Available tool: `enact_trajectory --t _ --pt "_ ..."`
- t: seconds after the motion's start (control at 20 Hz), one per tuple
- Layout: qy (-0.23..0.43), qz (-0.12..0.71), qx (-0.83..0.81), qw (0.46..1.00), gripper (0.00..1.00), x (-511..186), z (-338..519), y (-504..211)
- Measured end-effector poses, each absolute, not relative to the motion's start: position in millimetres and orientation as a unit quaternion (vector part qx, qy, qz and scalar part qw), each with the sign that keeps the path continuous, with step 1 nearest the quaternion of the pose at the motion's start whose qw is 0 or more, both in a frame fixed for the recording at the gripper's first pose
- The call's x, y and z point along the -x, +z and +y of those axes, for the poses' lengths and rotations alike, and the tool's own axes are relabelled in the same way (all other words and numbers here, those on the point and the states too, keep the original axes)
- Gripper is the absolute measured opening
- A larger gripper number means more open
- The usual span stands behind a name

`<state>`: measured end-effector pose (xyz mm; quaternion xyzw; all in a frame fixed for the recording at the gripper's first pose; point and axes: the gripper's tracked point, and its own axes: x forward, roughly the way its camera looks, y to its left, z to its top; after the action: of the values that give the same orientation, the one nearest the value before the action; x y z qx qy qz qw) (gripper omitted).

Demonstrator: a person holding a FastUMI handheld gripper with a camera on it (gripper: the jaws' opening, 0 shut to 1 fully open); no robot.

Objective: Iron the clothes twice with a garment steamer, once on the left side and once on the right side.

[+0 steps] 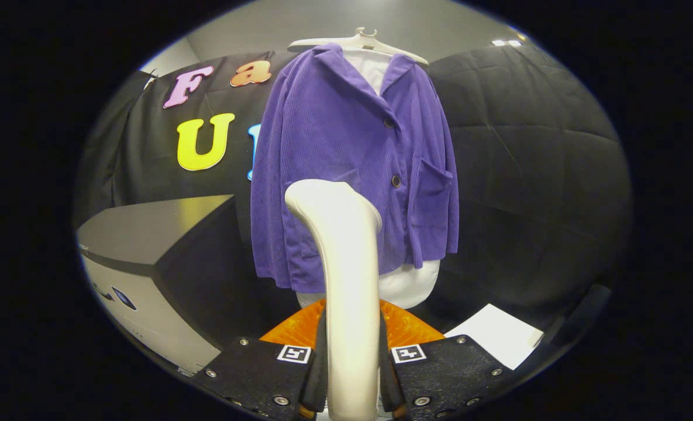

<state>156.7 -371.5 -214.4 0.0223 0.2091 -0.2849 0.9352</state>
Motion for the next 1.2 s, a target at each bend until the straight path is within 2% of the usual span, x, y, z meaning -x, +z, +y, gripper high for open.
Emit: enact_trajectory --t 0.45,1.2 --pt "-0.305 0.102 -0.008 0.947 0.36 -171 -394 -90" --pt "-0.360 -0.005 0.029 0.933 0.35 -234 -483 54"
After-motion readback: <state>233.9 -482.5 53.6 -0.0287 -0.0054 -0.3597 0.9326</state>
